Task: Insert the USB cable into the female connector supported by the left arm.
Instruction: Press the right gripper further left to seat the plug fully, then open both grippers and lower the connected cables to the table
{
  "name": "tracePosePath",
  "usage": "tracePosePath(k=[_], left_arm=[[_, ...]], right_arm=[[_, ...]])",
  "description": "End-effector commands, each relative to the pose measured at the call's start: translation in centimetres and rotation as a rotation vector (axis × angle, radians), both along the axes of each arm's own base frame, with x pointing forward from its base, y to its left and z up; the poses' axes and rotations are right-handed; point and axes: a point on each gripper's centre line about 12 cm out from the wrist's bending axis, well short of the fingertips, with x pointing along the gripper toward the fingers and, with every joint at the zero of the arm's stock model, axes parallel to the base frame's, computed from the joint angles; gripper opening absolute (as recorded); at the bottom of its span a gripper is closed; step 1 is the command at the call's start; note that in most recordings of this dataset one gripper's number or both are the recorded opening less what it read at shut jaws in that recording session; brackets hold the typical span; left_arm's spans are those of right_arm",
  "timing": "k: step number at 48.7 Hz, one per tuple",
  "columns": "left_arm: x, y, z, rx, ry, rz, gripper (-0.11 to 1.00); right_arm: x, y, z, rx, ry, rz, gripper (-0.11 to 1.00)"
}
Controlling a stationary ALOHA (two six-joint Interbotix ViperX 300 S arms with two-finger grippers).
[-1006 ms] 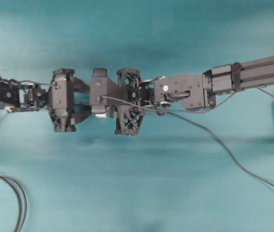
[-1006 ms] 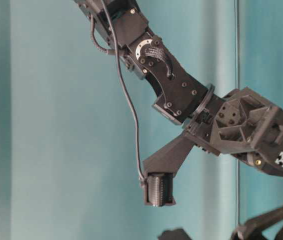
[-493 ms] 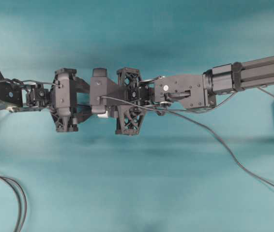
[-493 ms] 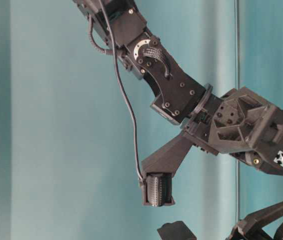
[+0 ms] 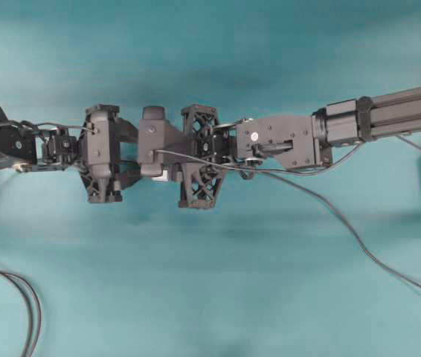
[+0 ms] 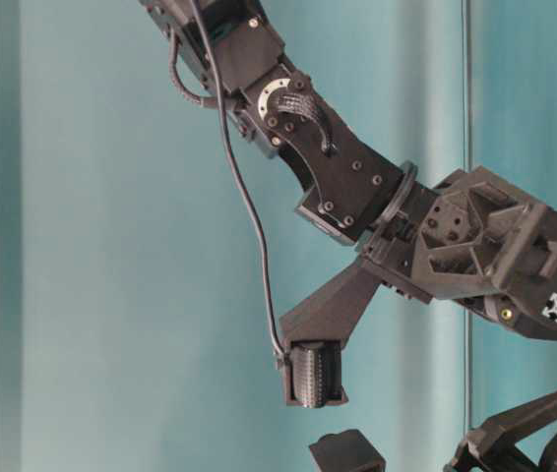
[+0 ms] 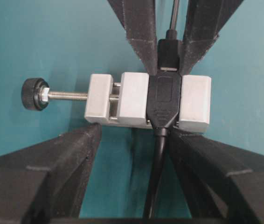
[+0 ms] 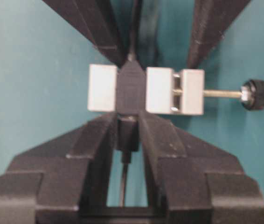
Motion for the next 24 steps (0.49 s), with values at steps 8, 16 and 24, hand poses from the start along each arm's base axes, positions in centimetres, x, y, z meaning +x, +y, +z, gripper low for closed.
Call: tracePosePath(k=[8,16,24], left_arm=[[1.5,-0.5,1.8,-0.010,-0.069,-0.007,0.77],[-0.6,-0.7,2.2,-0.012,-0.057,-0.006,0.77],[-2.6,-0.9,3.2,-0.011,-0.068,-0.008,0.77]], right_arm=[[0.2,1.2,2.8,0.005,-0.033,0.014,0.53],[-2.0,1.4,3.8,0.005,-0.010,0.014,0.54],[-4.5,1.4,5.9,0.022,-0.041,-0.004,0.53]])
